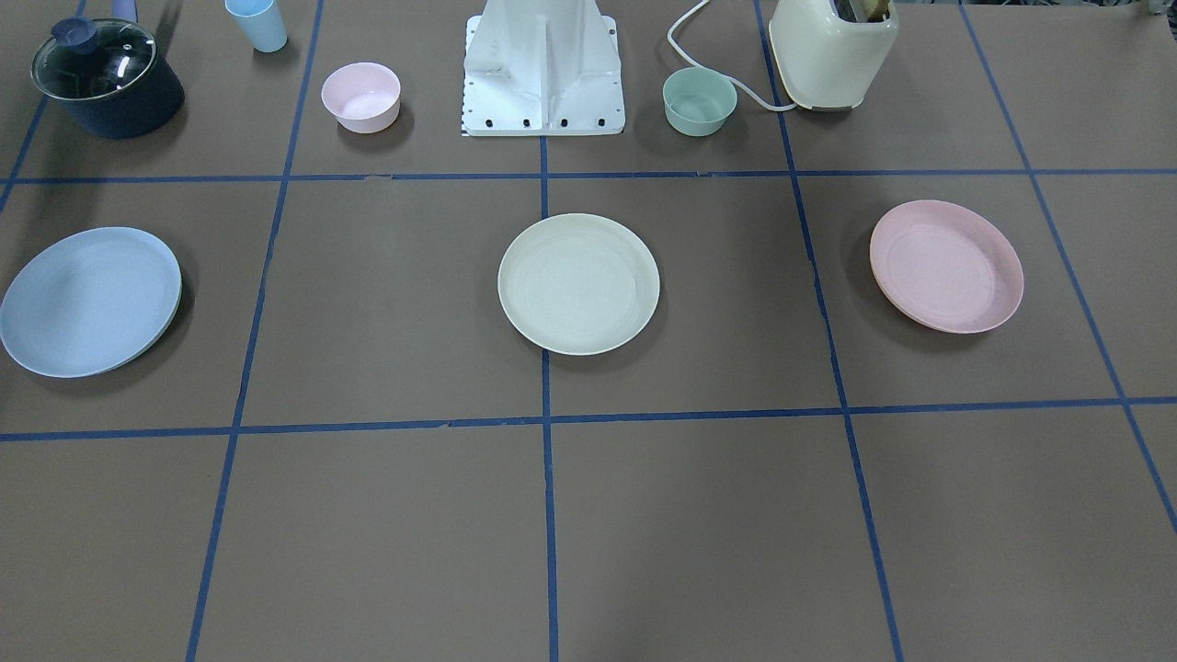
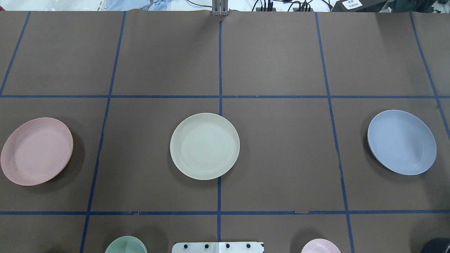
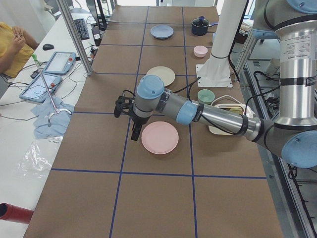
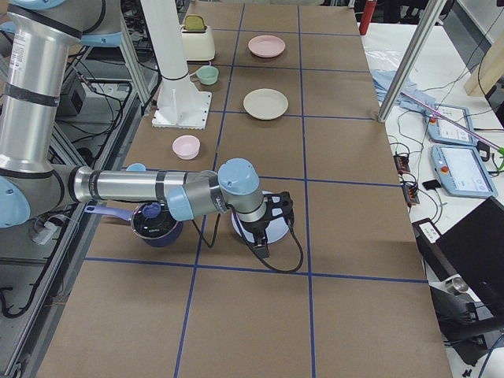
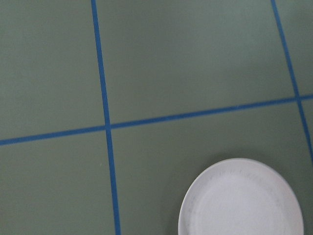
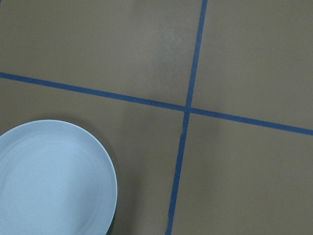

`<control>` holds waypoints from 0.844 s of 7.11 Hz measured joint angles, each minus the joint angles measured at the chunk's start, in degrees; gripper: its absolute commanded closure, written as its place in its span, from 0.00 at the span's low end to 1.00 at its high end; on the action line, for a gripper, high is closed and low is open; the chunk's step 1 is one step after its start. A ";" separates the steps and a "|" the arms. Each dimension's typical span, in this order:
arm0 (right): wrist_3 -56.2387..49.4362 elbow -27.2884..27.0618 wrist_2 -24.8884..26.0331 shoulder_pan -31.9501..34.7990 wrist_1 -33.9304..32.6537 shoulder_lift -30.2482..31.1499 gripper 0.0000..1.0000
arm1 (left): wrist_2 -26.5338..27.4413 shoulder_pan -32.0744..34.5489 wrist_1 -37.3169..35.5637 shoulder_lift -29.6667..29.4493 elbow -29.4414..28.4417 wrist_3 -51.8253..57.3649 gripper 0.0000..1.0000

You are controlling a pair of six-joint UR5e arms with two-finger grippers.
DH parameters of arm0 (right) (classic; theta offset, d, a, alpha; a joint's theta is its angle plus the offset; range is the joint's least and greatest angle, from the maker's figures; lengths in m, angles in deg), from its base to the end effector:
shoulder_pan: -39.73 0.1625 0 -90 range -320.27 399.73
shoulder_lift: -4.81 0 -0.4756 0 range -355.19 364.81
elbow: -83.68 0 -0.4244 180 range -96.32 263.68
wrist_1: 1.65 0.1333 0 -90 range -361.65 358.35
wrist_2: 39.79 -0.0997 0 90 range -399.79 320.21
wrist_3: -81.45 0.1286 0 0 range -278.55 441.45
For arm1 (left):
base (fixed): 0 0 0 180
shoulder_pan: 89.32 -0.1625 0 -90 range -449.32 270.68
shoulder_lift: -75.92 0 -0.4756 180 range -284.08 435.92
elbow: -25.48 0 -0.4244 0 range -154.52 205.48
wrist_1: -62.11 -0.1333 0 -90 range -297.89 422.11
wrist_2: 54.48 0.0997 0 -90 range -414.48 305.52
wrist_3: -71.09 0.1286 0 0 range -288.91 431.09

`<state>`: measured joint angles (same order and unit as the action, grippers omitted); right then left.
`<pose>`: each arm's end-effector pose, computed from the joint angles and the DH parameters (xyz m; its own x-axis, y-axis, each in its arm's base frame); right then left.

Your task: Stack three plates with pink and blue

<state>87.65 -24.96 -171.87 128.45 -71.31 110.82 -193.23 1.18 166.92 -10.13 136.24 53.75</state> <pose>0.0377 -0.4228 0.6492 0.7341 -0.1770 0.6556 -0.0591 0.9451 0.3213 -0.0410 -0.5025 0.5342 0.6304 0.1170 -0.7674 0.2046 0.9286 0.3096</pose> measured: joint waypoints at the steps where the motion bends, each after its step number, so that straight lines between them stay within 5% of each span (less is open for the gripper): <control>1: 1.20 -1.35 -0.23 -0.02 0.88 -0.06 0.00 | -0.16 0.20 7.72 -1.41 -2.03 -3.18 0.00; 4: 2.82 -2.45 -4.70 -0.09 4.19 0.26 0.00 | -0.03 -1.64 28.53 0.16 -6.80 -4.87 0.00; 6: 2.99 -2.35 -6.62 -0.08 6.54 1.56 0.00 | 1.64 -7.78 35.09 1.48 -8.63 -7.28 0.00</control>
<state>90.64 -27.30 -178.48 128.37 -64.76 112.38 -191.59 -6.60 202.02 -8.65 127.61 46.48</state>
